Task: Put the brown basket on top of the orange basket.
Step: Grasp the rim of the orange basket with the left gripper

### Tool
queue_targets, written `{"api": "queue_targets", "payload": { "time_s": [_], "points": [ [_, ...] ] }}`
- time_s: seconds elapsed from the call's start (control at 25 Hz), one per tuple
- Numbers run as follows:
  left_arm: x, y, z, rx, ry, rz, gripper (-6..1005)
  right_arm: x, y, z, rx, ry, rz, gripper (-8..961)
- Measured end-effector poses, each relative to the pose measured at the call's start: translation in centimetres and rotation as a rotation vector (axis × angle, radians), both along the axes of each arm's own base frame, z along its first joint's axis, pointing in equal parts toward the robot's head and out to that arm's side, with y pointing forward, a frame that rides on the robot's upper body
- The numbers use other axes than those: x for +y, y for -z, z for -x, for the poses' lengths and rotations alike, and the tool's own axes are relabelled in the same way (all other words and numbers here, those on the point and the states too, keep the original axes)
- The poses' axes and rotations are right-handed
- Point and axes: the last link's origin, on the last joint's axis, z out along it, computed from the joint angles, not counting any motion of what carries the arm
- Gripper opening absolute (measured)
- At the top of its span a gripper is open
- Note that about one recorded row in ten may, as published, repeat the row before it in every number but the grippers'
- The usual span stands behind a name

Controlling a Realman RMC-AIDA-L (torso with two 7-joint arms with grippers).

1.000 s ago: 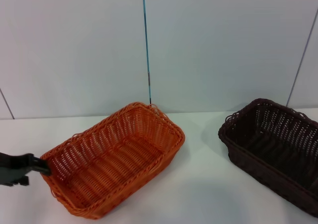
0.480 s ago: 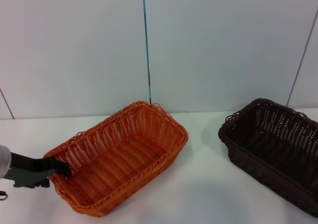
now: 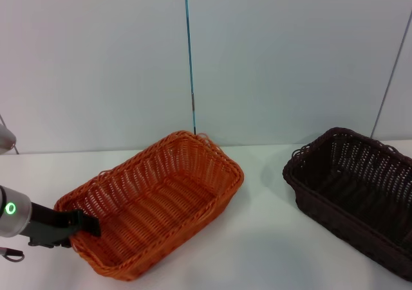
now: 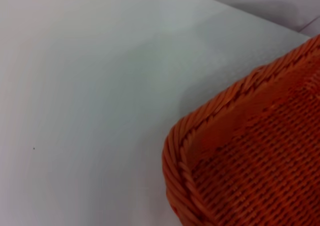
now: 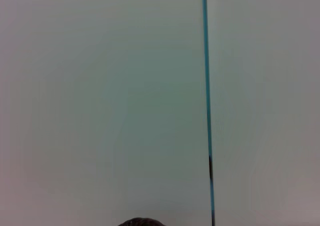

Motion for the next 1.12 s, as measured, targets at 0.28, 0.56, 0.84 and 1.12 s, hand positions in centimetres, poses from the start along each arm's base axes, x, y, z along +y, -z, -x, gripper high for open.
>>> {"api": "queue_targets", "payload": {
  "time_s": [0.28, 0.56, 0.84, 1.12],
  "points": [
    [0.3, 1.0, 0.0, 0.021, 0.009, -0.002, 649, 0.1, -0.2, 0.0, 0.0, -0.001, -0.005, 916],
    [0.3, 1.8, 0.3, 0.02, 0.0, -0.008, 648, 0.1, -0.3, 0.0, -0.001, 0.001, -0.008, 917],
    [0.3, 2.1, 0.2, 0.027, 0.008, -0.009, 647, 0.1, -0.3, 0.0, -0.006, 0.0, -0.009, 917],
    [0.2, 2.4, 0.3, 0.029, 0.007, 0.001, 647, 0.2, -0.4, 0.1, -0.009, -0.005, -0.01, 916]
  ]
}}
